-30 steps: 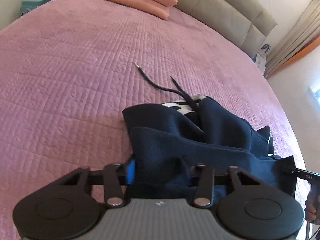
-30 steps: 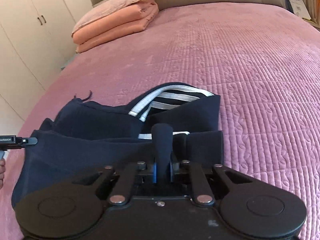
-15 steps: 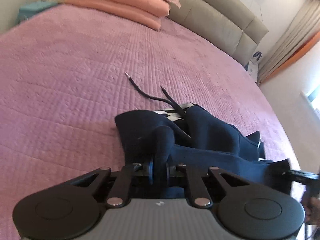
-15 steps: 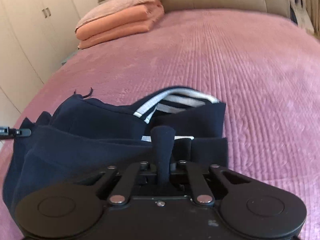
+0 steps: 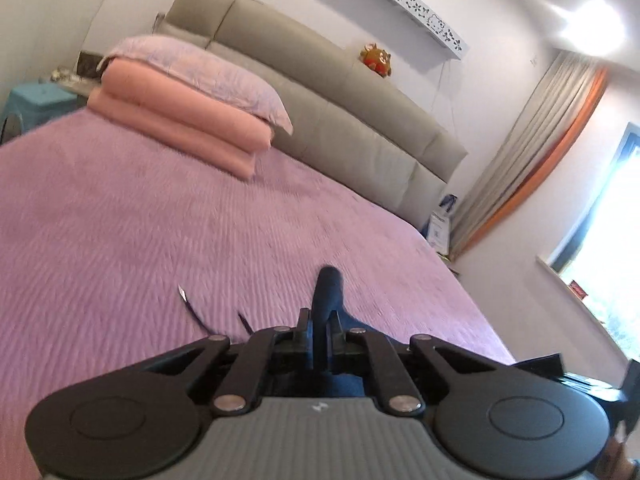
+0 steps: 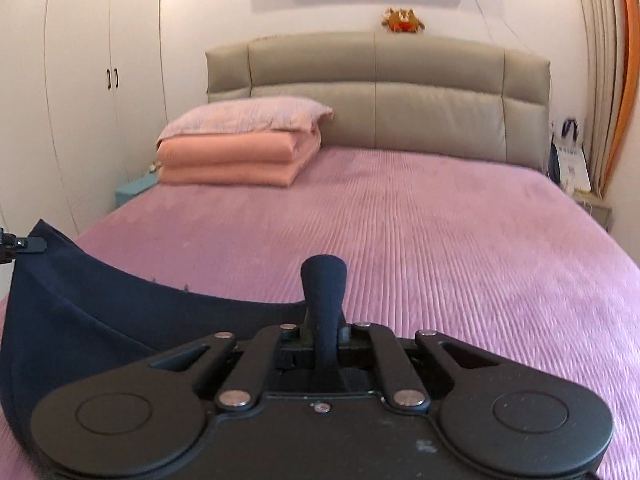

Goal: Fold large clothes

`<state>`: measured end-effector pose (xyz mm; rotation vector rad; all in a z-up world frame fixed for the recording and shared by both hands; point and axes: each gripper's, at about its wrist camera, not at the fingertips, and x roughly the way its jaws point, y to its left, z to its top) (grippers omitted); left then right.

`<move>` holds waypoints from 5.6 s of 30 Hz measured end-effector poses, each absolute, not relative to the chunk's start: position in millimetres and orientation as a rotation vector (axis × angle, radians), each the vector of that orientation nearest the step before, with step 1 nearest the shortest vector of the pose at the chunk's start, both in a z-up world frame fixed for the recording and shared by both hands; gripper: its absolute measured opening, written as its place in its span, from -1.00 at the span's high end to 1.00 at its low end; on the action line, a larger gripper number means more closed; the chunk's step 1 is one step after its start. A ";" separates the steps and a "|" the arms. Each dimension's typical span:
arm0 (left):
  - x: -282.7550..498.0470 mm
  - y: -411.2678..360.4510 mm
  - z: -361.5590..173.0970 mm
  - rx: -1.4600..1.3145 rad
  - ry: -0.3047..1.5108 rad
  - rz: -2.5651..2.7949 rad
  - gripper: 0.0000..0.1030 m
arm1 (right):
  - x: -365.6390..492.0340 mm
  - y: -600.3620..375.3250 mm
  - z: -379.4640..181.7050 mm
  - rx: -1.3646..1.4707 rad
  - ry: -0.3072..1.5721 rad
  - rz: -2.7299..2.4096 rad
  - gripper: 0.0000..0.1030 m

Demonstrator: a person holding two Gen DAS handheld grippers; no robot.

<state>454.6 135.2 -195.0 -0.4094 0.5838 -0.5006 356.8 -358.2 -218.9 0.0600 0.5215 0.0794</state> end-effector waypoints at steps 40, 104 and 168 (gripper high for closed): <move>469.8 87.3 -337.0 -0.332 0.838 -0.299 0.94 | 516.5 -234.3 -375.4 0.100 0.867 -0.043 1.00; 306.0 91.4 -288.7 -0.553 0.611 -0.266 0.90 | 287.0 -177.2 -367.5 0.255 0.885 0.115 0.95; 289.1 -193.1 -289.2 0.204 0.867 -0.920 0.57 | 342.8 -389.9 -331.3 -0.004 0.879 0.238 0.72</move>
